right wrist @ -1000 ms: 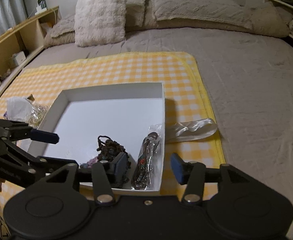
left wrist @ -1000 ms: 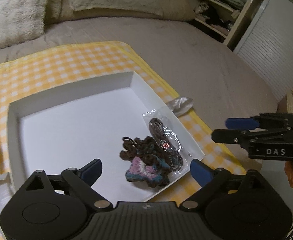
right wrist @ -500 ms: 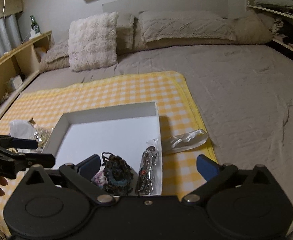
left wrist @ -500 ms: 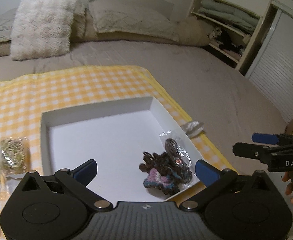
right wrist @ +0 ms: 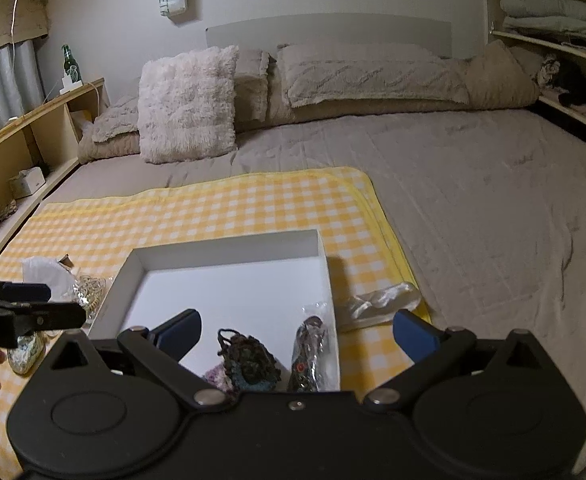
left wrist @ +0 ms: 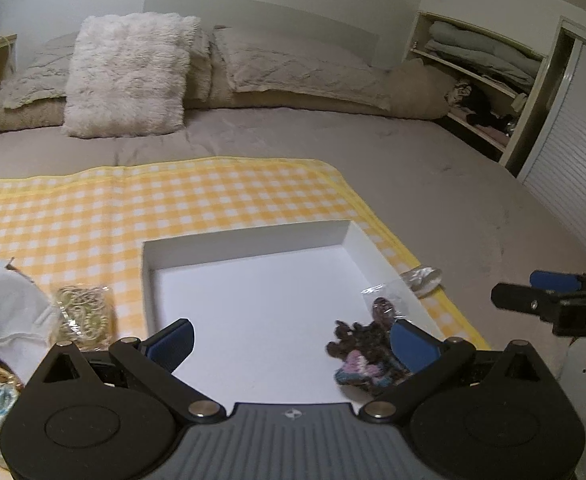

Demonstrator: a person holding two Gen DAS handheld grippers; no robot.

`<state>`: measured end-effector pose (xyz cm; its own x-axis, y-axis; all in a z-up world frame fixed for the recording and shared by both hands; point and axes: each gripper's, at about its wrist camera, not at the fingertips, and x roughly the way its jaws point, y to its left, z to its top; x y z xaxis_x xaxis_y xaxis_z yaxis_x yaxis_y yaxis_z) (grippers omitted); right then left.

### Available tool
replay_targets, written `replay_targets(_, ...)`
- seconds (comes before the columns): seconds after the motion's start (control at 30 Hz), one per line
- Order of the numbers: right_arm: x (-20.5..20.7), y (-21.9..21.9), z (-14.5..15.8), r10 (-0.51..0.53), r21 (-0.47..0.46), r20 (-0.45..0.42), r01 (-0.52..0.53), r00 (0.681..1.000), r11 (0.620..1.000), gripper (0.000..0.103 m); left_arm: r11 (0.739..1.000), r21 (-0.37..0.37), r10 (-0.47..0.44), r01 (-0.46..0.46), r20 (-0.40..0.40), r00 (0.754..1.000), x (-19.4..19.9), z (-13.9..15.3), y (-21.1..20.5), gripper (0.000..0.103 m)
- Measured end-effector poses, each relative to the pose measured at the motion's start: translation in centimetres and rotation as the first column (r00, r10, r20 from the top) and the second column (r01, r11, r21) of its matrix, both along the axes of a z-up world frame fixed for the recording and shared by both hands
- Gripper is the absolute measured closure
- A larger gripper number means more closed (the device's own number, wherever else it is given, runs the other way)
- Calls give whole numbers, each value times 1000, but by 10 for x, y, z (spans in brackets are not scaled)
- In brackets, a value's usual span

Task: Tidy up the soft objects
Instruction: 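Move both tools back toward the remaining items on the cloth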

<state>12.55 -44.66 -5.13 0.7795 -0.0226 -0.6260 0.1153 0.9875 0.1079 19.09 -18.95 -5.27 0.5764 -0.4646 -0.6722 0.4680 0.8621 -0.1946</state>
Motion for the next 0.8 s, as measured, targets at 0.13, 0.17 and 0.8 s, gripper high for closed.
replay_targets(0.13, 9, 14, 3, 17, -8, 7, -16, 1000, 1000, 0, 1000, 12, 21, -21, 6, 1000, 2, 1, 16, 0)
replay_targets(0.17, 11, 18, 4, 23, -10, 9, -23, 1000, 1000, 0, 999, 14, 30, -30, 10, 999, 2, 1, 20, 0)
replay_targets(0.8, 72, 130, 15, 207, -44, 17, -206, 978, 978, 0, 962, 46, 265, -268, 68, 962, 23, 8, 147, 0)
